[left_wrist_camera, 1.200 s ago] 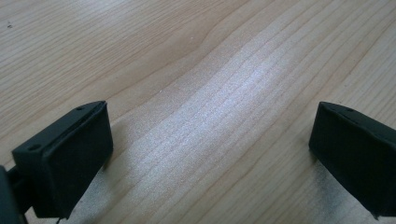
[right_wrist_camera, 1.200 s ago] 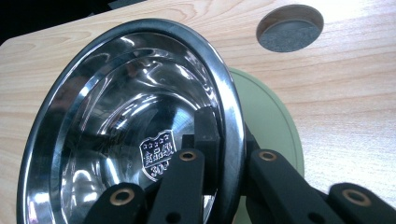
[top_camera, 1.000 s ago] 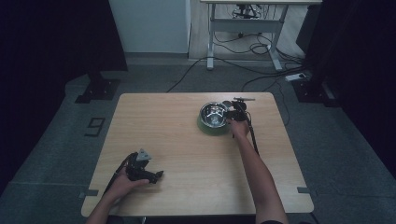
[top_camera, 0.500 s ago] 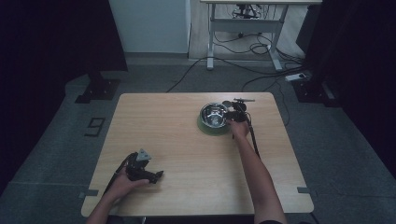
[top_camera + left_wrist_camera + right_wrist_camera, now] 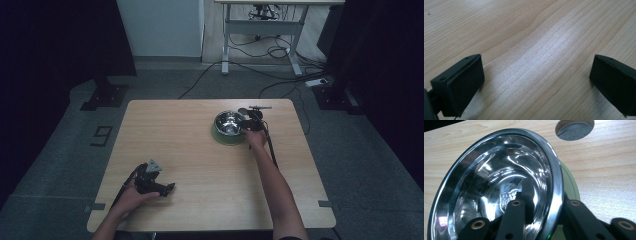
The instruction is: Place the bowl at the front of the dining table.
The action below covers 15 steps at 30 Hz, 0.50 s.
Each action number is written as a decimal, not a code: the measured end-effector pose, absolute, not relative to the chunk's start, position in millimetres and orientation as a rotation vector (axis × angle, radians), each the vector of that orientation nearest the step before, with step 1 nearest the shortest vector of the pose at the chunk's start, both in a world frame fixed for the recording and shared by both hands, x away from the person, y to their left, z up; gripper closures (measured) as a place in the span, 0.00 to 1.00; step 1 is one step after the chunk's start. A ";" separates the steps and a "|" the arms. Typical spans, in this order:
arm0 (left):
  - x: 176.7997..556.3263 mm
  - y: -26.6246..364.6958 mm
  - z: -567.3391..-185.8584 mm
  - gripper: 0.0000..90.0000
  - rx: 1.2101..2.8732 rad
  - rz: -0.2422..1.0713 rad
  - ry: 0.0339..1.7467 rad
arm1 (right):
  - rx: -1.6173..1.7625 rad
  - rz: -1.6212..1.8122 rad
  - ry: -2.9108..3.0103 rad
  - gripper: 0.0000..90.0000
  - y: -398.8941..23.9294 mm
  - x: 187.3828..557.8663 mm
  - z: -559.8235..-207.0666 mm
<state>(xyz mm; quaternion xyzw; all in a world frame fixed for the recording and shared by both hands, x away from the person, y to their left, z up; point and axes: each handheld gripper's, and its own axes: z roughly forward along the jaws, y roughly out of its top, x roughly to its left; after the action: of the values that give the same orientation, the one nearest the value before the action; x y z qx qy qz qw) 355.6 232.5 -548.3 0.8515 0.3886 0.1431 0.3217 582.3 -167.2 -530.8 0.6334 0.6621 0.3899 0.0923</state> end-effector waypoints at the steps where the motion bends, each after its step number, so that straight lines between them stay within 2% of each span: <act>1: 355.6 232.5 -548.3 0.00 2.236 0.376 1.020 | 1.876 1.154 1.971 0.80 -166.7 582.0 -530.4; 2: 355.6 232.5 -548.3 0.00 2.236 0.376 1.020 | 1.864 1.146 1.972 0.78 -165.8 581.8 -530.3; 3: 355.6 232.5 -548.3 0.00 2.236 0.376 1.021 | 1.843 1.137 1.979 0.71 -164.9 581.4 -530.0; 15: 355.6 232.5 -548.3 0.00 2.236 0.376 1.020 | 1.791 1.133 1.936 0.52 -166.6 577.3 -519.1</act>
<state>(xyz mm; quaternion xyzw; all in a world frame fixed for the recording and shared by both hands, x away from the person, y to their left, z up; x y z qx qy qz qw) 355.6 232.5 -548.3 0.8516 0.3884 0.1432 0.3216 577.3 -166.6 -519.1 0.6183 0.6682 0.3911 0.1351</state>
